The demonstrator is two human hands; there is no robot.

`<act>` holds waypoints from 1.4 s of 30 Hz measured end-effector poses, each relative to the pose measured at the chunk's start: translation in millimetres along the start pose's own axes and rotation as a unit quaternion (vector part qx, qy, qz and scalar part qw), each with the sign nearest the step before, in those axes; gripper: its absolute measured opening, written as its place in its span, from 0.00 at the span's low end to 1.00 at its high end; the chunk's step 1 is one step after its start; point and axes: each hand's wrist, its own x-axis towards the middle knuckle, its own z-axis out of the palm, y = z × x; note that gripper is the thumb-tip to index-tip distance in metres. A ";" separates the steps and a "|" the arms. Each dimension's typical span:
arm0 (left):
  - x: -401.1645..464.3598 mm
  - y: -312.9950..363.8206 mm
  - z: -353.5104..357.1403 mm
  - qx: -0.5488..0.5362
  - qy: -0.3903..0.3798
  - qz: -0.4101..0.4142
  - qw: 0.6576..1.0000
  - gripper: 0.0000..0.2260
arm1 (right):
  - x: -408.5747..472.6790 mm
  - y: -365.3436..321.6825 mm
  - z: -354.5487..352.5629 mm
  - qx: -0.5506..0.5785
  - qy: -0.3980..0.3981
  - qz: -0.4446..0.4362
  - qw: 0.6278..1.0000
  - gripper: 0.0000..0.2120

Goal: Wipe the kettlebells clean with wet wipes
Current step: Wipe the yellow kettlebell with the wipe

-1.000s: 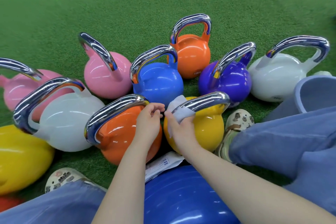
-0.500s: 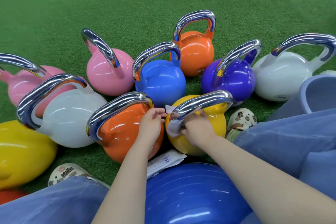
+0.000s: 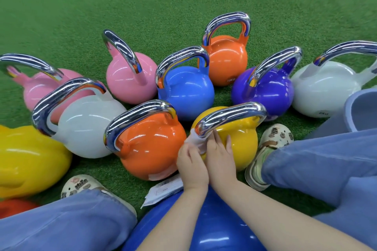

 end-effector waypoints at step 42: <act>97.1 73.3 18.3 0.354 -0.493 0.101 0.788 0.11 | 7.4 49.3 -24.1 0.261 0.065 0.306 0.913 0.17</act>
